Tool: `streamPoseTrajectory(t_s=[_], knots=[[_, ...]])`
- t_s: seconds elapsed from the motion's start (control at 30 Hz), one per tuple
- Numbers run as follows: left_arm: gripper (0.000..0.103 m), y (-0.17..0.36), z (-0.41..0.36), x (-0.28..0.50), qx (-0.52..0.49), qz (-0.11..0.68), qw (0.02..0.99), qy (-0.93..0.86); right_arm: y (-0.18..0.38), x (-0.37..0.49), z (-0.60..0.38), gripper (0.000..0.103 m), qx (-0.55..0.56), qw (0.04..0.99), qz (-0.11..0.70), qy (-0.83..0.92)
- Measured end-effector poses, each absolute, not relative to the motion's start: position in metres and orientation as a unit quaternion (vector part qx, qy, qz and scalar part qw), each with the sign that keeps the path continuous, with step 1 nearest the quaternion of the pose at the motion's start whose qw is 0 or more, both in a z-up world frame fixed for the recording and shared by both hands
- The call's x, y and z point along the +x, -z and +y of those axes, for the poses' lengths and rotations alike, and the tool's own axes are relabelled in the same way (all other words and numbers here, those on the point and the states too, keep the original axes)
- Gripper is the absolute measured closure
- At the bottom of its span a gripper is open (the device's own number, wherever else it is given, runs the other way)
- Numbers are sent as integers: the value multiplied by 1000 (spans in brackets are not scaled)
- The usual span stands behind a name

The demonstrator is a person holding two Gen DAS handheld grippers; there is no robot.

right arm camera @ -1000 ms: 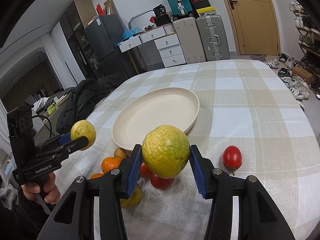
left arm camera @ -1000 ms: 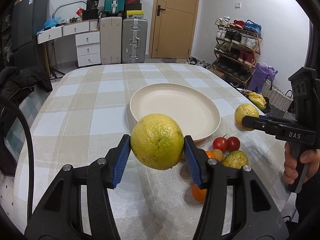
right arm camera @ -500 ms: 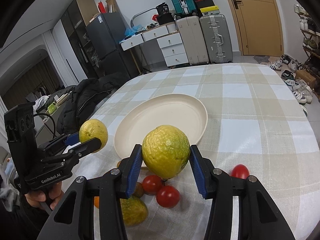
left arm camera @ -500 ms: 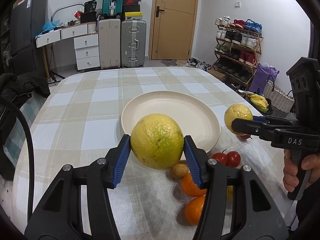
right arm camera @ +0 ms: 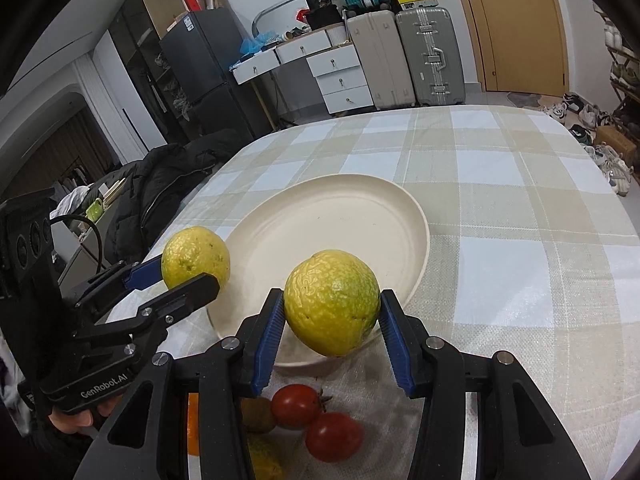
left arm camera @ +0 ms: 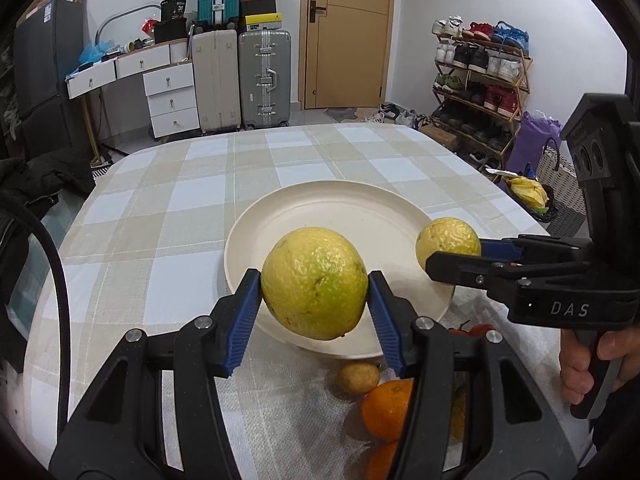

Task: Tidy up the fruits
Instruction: 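Lift both held citrus fruits and carry them over the cream plate, then lower both citrus fruits onto the plate and open both grippers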

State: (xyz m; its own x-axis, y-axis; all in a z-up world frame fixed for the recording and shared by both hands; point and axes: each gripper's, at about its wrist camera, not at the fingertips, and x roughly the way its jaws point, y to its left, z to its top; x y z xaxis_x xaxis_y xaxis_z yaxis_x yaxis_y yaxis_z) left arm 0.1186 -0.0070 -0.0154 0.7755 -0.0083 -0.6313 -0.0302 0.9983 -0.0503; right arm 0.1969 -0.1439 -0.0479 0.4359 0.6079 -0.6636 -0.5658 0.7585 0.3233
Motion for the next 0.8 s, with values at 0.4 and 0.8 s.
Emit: streamPoseTrajectory(t_s=[0.4,0.8], knots=[[52,36,-9,143,-24,358,933,-16,55,210,-135,55,30,841,417,-344],[51,42,-3,143,-33,371,928,-20,51,200,-139,54,17,852,401,-337]])
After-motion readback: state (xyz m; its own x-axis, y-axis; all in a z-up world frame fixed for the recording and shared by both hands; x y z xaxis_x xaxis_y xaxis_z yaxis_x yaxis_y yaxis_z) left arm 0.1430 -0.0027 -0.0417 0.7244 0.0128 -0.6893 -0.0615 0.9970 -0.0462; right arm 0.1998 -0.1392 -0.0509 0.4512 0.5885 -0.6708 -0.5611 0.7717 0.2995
